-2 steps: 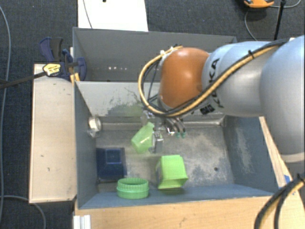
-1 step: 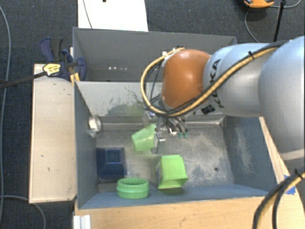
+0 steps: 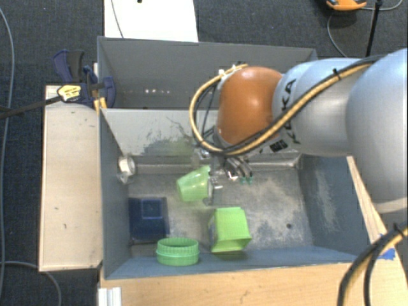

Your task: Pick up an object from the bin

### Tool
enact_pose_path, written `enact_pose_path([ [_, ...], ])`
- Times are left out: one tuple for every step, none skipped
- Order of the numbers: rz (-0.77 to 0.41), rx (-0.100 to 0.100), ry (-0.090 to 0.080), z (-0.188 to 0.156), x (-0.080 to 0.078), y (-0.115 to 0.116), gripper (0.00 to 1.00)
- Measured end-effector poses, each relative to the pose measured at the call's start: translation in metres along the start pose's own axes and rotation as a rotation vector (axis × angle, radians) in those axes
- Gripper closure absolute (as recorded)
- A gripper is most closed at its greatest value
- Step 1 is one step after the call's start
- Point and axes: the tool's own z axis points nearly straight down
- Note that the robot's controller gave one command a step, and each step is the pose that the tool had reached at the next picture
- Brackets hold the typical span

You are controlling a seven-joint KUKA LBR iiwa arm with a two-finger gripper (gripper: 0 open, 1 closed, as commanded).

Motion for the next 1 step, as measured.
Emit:
enact_pose_path([
  [-0.111,-0.001,0.002,0.0222,-0.0011,-0.0033,1.00],
])
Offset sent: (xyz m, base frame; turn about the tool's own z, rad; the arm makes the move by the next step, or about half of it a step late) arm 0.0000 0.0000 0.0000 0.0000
